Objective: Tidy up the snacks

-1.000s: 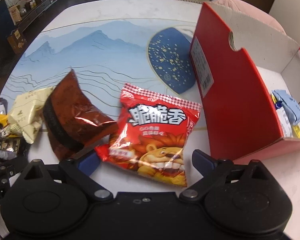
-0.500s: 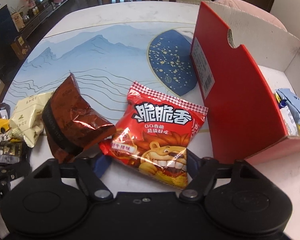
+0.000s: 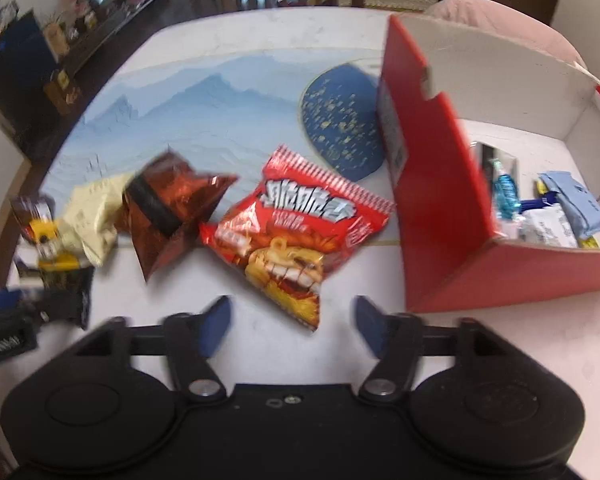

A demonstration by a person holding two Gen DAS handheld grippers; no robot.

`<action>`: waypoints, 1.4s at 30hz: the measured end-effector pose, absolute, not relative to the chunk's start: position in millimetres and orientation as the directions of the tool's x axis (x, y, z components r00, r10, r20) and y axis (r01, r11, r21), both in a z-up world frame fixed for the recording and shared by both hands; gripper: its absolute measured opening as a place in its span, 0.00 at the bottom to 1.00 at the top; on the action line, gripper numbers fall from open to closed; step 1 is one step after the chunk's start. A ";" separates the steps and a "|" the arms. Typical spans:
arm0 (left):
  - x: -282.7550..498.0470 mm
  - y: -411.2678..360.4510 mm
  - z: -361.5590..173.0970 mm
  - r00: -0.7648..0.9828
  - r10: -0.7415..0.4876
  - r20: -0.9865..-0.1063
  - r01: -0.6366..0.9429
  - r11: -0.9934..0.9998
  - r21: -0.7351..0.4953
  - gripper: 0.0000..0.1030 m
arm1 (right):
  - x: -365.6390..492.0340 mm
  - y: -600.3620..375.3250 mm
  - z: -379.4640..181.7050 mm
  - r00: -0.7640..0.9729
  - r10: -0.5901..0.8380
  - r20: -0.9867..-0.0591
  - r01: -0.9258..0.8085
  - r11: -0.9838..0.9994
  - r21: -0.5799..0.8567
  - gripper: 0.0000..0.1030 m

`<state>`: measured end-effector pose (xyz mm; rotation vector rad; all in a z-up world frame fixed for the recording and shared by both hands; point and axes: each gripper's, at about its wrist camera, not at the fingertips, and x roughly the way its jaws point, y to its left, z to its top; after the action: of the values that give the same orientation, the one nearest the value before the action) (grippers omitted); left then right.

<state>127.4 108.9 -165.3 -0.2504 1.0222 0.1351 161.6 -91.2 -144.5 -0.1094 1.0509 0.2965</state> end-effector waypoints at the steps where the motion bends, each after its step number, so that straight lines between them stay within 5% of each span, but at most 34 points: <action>1: 126.7 110.5 -165.4 0.518 -0.010 -0.855 -0.232 0.961 -0.152 0.41 | 163.8 -91.8 -140.0 0.463 0.197 -0.864 -0.280 0.958 0.068 0.76; 7: 121.6 119.7 -165.3 0.528 -0.031 -0.849 -0.246 0.951 -0.188 0.40 | 192.4 -93.2 -133.1 0.453 0.199 -0.869 -0.040 0.978 0.203 0.85; 21: 120.0 126.3 -165.8 0.526 -0.056 -0.849 -0.229 0.952 -0.204 0.40 | 248.6 -85.4 -174.0 0.348 0.059 -0.936 0.336 0.924 0.183 0.95; 29: 121.0 126.3 -166.4 0.526 -0.059 -0.849 -0.212 0.957 -0.198 0.40 | 247.6 -68.8 -187.9 0.318 -0.003 -0.948 0.247 0.966 0.079 0.96; 37: 118.5 131.2 -167.8 0.534 -0.076 -0.842 -0.209 0.953 -0.218 0.40 | 225.5 -87.4 -179.0 0.357 0.035 -0.933 0.090 0.993 0.072 0.74; 42: 115.8 131.8 -166.8 0.535 -0.069 -0.842 -0.215 0.953 -0.215 0.39 | 205.0 -103.3 -174.8 0.355 0.083 -0.931 0.012 0.996 0.093 0.68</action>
<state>115.8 131.8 -166.8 -0.3103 1.0065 0.0889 205.0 -103.3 -174.8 0.0890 1.2072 0.0455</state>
